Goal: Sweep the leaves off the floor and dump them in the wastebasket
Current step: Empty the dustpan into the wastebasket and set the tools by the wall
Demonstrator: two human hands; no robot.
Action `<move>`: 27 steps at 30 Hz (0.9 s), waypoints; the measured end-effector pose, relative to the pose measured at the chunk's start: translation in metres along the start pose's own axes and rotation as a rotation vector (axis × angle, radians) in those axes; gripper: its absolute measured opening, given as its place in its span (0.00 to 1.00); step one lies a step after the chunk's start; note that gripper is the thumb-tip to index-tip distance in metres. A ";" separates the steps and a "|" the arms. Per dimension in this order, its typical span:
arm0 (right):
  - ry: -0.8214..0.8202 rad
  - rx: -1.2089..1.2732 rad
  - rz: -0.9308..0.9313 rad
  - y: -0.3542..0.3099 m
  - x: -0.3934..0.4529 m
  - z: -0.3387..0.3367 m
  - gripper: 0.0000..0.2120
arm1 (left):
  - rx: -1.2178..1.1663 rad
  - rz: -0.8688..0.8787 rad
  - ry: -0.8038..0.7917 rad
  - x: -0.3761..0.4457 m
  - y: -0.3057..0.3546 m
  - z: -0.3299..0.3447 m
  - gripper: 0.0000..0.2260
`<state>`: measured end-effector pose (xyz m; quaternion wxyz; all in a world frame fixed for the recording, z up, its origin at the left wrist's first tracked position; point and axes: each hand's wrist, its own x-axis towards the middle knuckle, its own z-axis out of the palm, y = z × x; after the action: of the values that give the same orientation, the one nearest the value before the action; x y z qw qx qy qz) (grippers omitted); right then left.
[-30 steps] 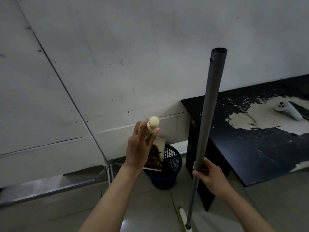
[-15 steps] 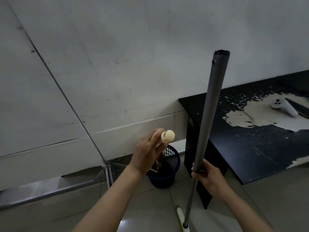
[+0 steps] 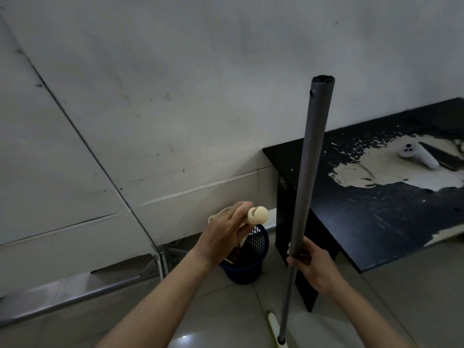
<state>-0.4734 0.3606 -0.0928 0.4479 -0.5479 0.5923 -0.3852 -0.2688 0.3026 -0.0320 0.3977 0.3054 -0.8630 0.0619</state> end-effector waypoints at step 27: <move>0.040 -0.046 -0.019 0.008 -0.006 -0.013 0.15 | -0.068 0.280 -0.283 -0.015 0.020 0.002 0.14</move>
<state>-0.4887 0.3673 -0.0958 0.4197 -0.5558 0.6047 -0.3865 -0.2745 0.3245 -0.0415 0.2701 0.1744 -0.9459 0.0439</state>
